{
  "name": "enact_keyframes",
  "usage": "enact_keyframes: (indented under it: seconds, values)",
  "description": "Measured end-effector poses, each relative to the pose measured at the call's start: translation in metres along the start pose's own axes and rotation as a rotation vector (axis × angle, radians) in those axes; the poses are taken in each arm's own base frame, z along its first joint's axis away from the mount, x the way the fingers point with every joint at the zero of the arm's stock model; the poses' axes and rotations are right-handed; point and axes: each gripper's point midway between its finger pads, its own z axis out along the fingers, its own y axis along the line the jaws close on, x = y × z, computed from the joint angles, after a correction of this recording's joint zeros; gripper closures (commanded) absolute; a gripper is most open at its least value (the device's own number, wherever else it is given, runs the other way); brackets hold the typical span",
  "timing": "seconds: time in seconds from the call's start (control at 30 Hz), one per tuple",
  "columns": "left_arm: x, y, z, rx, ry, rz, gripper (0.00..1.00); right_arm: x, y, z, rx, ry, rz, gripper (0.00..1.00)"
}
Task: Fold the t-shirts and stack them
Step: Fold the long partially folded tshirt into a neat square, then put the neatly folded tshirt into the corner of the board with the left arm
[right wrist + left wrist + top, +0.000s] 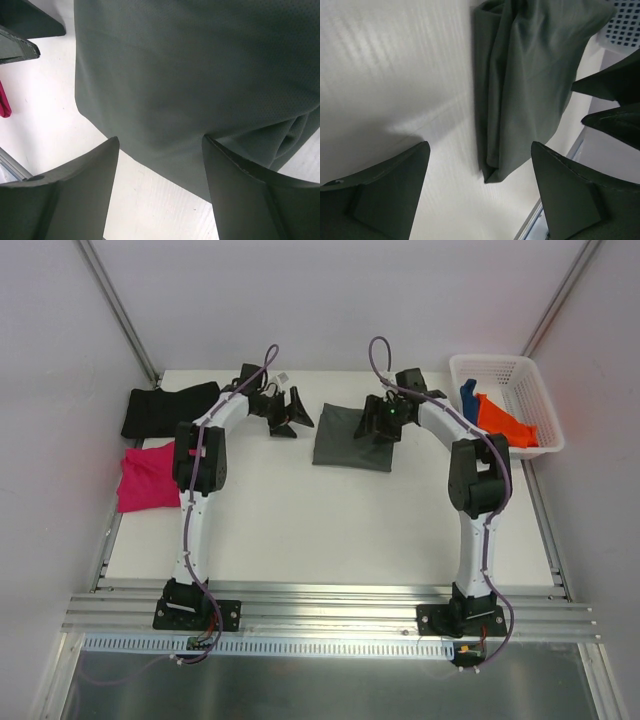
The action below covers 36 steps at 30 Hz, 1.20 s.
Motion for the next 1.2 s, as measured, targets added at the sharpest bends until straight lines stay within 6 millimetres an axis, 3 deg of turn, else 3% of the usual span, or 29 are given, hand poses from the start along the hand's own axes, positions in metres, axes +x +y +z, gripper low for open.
enact_keyframes:
  seconds: [0.33, 0.73, 1.13, 1.17, 1.2]
  values:
    - [0.011, -0.024, 0.025, 0.158, 0.063, -0.050, 0.22, 0.007, 0.005, 0.013, -0.005, 0.021, -0.012, 0.29]
    - [0.023, -0.039, 0.047, 0.248, 0.121, -0.092, 0.29, 0.008, 0.008, 0.014, -0.009, 0.023, -0.015, 0.29]
    - [0.033, -0.040, 0.063, 0.251, 0.146, -0.093, 0.59, 0.007, 0.008, 0.015, -0.010, 0.019, -0.017, 0.28]
    - [0.034, -0.038, 0.064, 0.250, 0.147, -0.095, 0.64, 0.007, 0.008, 0.015, -0.010, 0.019, -0.017, 0.28]
    - [0.034, -0.038, 0.065, 0.249, 0.147, -0.096, 0.77, 0.007, 0.008, 0.015, -0.010, 0.020, -0.017, 0.28]
